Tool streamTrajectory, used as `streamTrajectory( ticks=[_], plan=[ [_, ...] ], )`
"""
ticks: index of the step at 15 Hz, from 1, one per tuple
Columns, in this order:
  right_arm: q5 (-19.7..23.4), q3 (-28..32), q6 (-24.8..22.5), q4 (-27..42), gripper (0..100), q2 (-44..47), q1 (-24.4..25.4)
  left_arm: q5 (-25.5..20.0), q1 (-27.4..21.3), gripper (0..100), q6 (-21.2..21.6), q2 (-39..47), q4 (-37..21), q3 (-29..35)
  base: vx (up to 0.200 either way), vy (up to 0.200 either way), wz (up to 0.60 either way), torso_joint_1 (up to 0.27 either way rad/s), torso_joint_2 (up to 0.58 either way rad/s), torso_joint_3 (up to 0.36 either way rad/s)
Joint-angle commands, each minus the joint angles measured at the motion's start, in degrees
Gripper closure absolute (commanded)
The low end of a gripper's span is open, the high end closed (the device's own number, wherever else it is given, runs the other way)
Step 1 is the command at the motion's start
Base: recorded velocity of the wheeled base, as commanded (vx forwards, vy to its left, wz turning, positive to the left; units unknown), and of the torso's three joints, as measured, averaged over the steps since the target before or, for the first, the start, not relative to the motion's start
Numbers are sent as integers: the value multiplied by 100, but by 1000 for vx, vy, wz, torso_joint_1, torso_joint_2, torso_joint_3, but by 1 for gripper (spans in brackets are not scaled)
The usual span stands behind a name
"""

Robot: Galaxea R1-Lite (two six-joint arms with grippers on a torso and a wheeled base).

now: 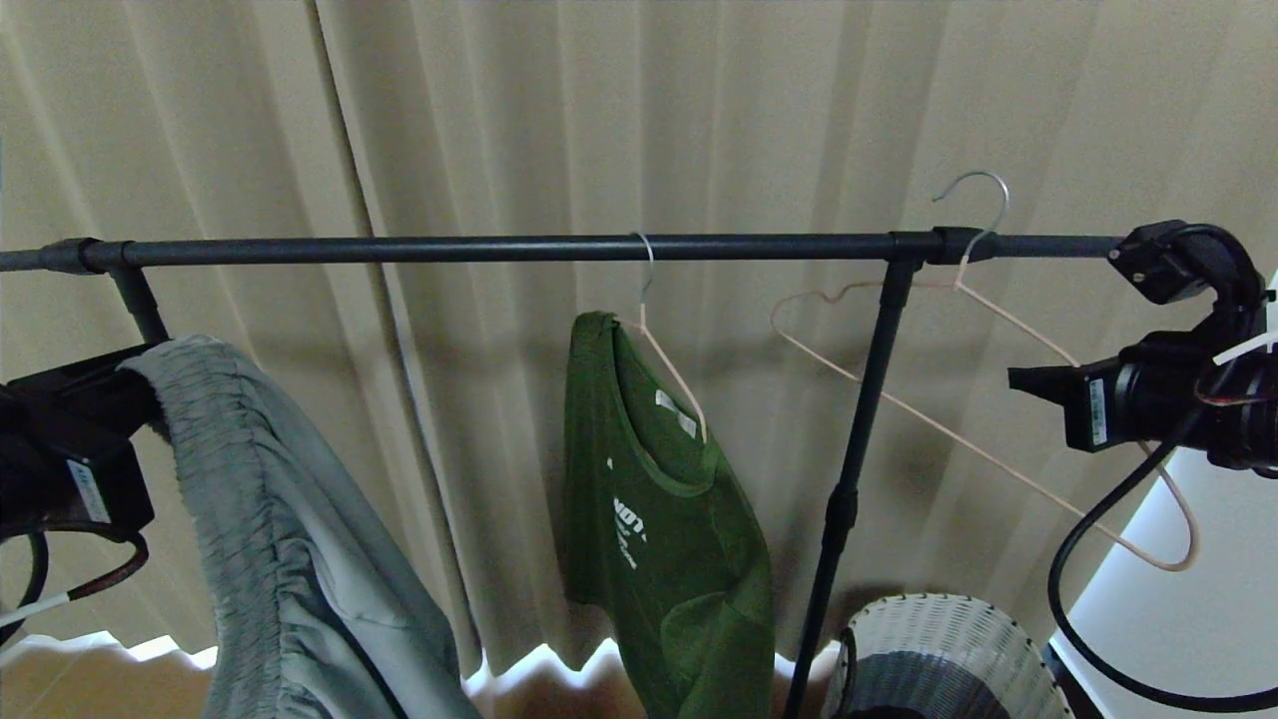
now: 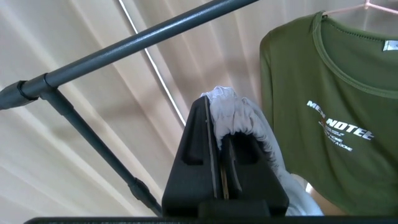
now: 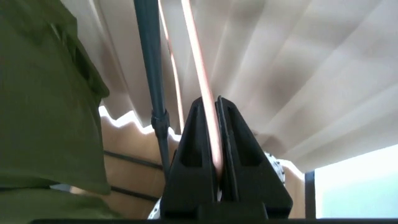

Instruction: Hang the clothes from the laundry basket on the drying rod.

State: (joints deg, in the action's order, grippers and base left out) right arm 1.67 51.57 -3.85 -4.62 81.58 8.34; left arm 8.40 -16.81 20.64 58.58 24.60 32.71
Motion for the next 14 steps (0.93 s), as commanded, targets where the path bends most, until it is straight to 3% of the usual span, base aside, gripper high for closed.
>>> streamTrajectory(
  ticks=[1,7,14],
  plan=[
    [-26,-384,-1,-4,100,-468,-8,4,2,100,2,-39,1,-45,0,0,0,0,0,0],
    [-18,-1096,-28,5,100,-1355,-148,21,20,100,10,-57,1,-115,0,0,0,0,0,0],
    [-18,-1579,-28,5,100,-1777,-342,30,29,100,151,-57,1,-212,-200,0,0,-2,0,4]
  ],
)
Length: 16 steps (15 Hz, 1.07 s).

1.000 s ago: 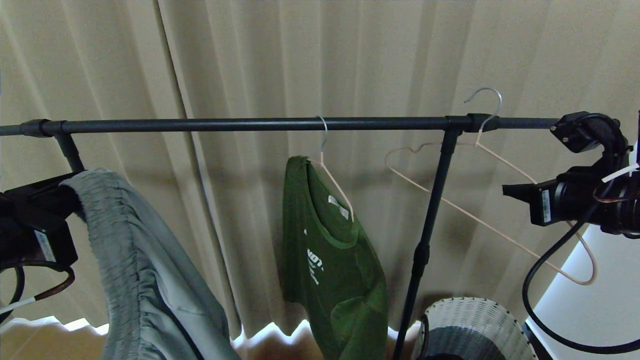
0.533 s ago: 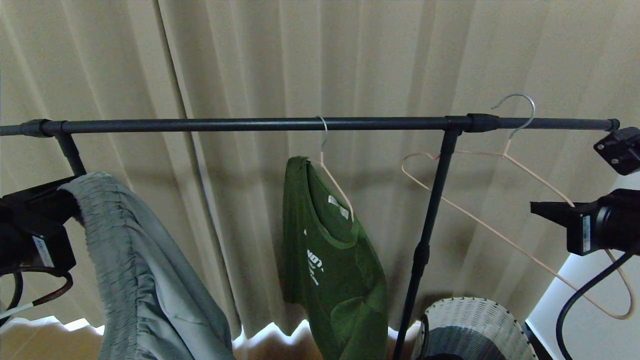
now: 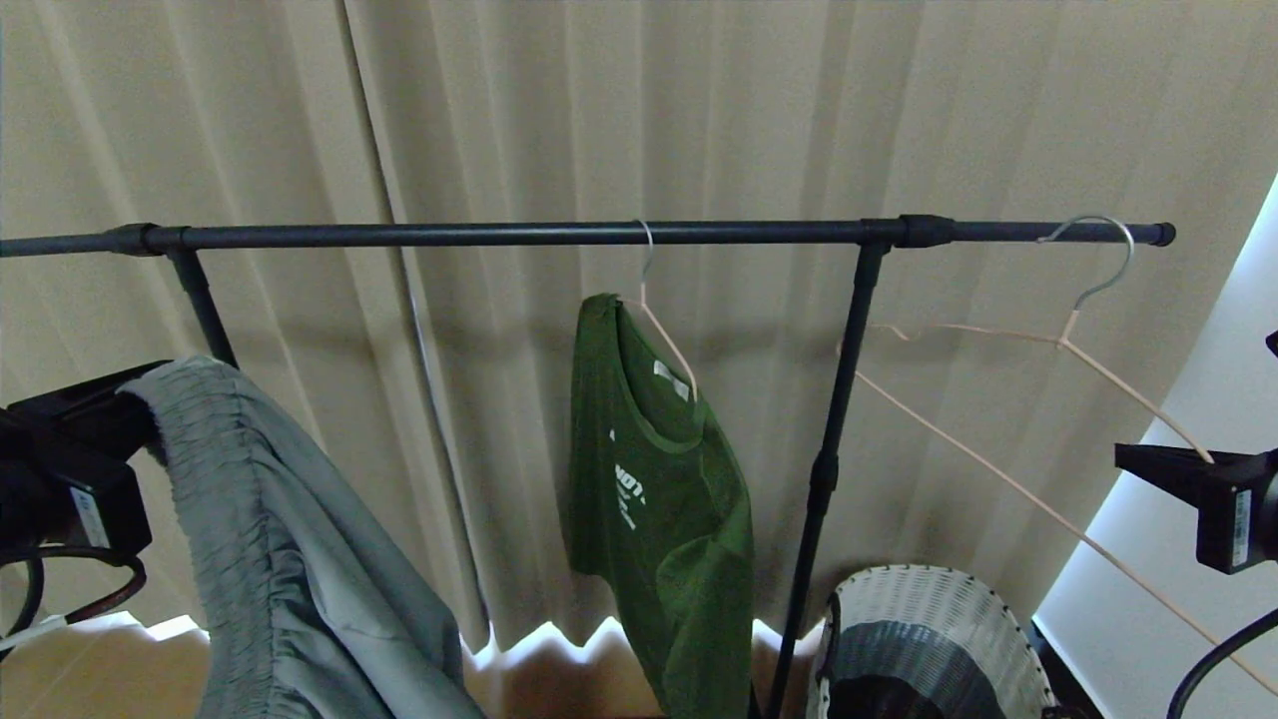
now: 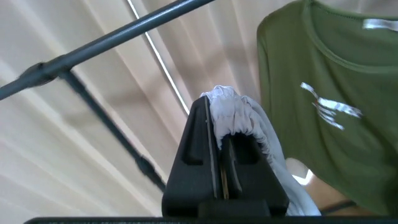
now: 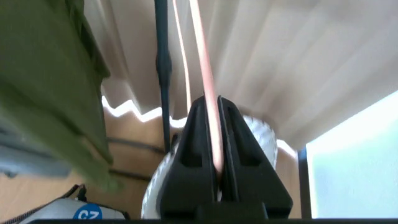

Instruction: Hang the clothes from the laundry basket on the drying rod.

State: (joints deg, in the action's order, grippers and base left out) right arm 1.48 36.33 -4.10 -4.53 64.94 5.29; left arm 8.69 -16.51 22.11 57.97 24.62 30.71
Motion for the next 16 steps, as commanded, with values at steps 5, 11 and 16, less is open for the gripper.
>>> streamTrajectory(
  ticks=[5,11,16],
  plan=[
    [11,-214,-12,-4,100,-175,-37,-8,-2,100,3,-31,7,-144,-200,0,0,0,2,0],
    [72,-398,14,-12,100,-183,429,-25,-107,100,30,4,7,-504,0,0,0,0,0,0],
    [99,-354,32,-197,100,-473,789,10,-98,100,373,180,-2,-381,0,0,0,0,0,0]
  ],
)
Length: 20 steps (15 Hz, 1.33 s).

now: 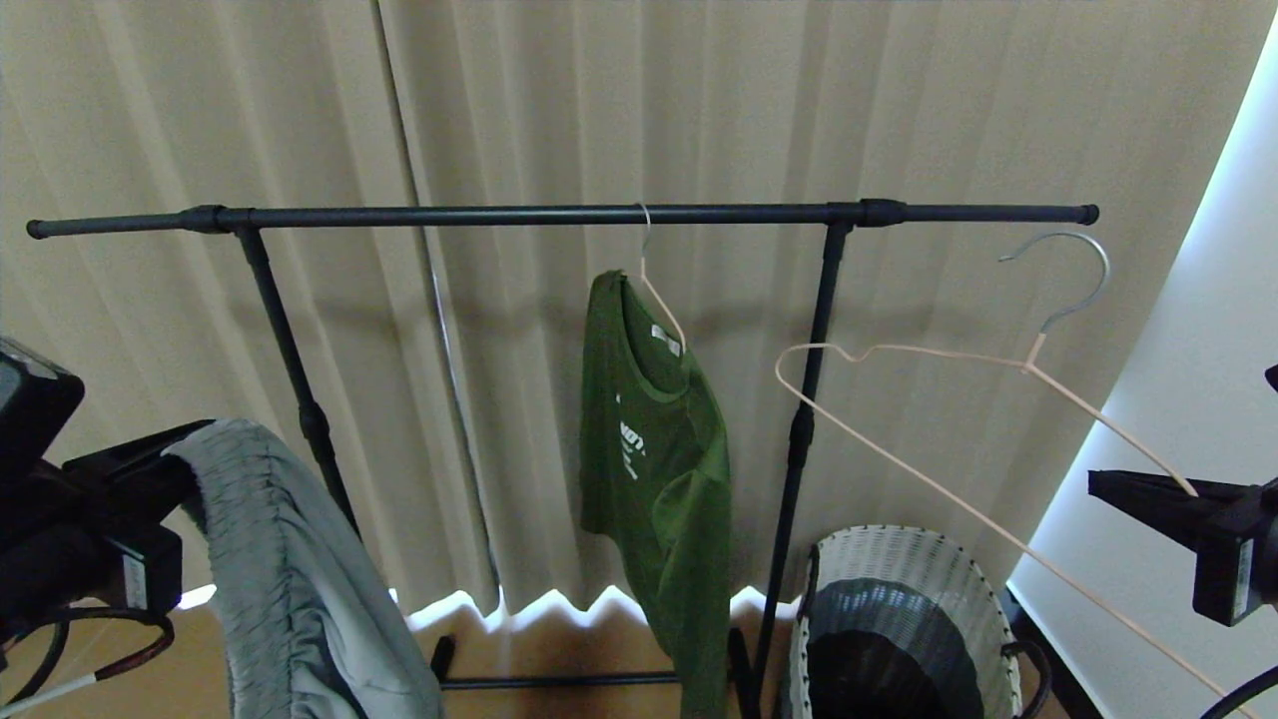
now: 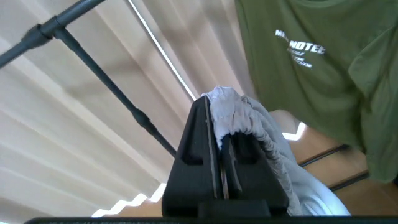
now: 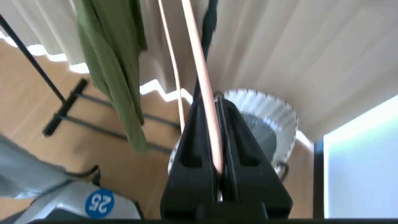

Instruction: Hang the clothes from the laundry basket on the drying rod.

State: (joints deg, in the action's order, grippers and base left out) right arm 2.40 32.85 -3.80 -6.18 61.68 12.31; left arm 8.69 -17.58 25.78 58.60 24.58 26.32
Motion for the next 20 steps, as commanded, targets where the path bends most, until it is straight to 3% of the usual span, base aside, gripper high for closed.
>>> streamTrajectory(
  ticks=[1,5,7,10,13,16,20],
  plan=[
    [6,-16,11,-59,100,-218,289,36,9,100,-3,275,3,172,0,0,0,0,0,0],
    [-3,46,565,-234,100,-183,1731,45,-35,100,-232,697,-5,374,0,0,0,0,0,0],
    [6,11,679,-489,100,195,2135,168,-53,100,-249,1031,-5,787,0,0,0,0,0,0],
    [-3,-7,1233,-920,100,538,2768,599,-299,100,-337,1602,-14,1411,0,0,0,0,0,0],
    [-3,-51,1611,-1017,100,652,3524,1152,-668,100,-1058,2367,-14,2000,0,0,0,0,0,0],
    [-3,-69,1690,-1025,100,828,3840,1513,-1011,100,-1787,2788,-5,2387,0,0,0,0,0,0],
    [-3,-16,1664,-1025,100,951,3954,1759,-1143,100,-1884,3096,-5,2562,0,0,0,0,0,0]
  ],
)
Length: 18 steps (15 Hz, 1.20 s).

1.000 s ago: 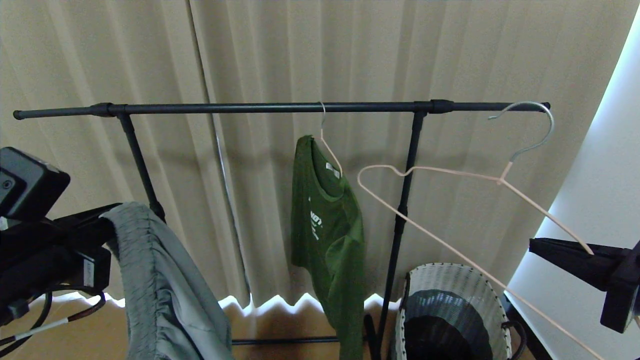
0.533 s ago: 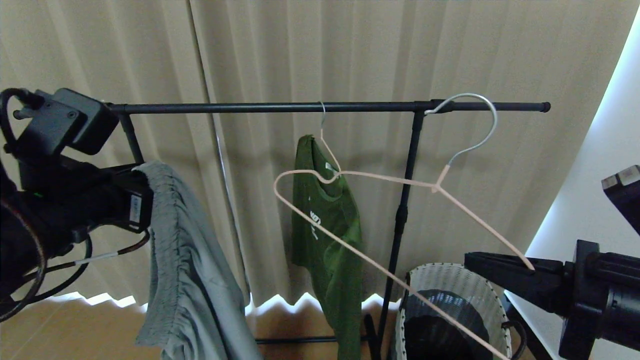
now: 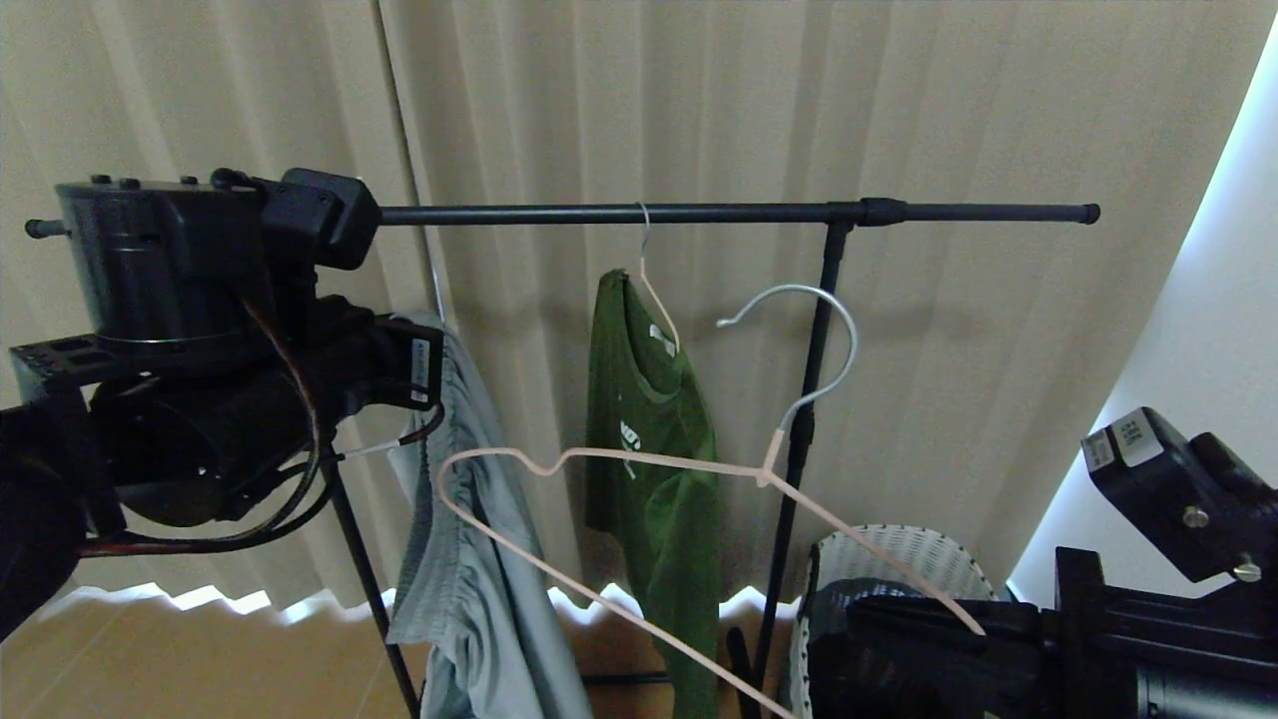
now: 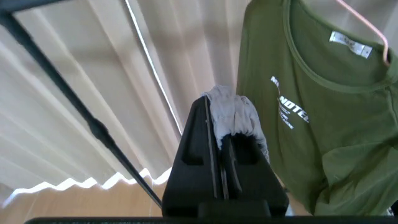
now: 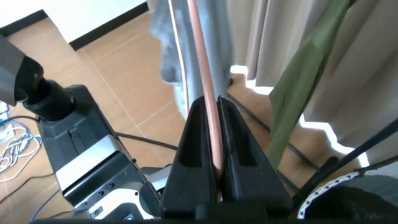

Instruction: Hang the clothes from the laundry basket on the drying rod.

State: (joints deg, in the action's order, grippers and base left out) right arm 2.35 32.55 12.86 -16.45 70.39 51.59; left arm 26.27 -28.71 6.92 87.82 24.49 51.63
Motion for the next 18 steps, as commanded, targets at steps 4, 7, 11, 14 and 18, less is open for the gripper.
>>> streamTrajectory(
  ticks=[4,7,11,14,18],
  plan=[
    [2,23,-29,1,100,80,123,10,-30,100,11,209,12,49,0,0,0,0,0,0],
    [2,103,-20,1,100,159,246,10,-38,100,19,288,21,49,0,0,0,0,0,0],
    [-51,252,-29,-61,100,441,246,18,-126,100,37,288,12,49,0,0,0,0,0,0],
    [-95,252,-29,-157,100,555,211,273,-117,100,46,271,3,32,0,0,0,0,0,0],
    [-446,252,-29,-157,100,634,26,370,-126,100,46,262,-6,32,0,0,0,0,0,0]
  ],
)
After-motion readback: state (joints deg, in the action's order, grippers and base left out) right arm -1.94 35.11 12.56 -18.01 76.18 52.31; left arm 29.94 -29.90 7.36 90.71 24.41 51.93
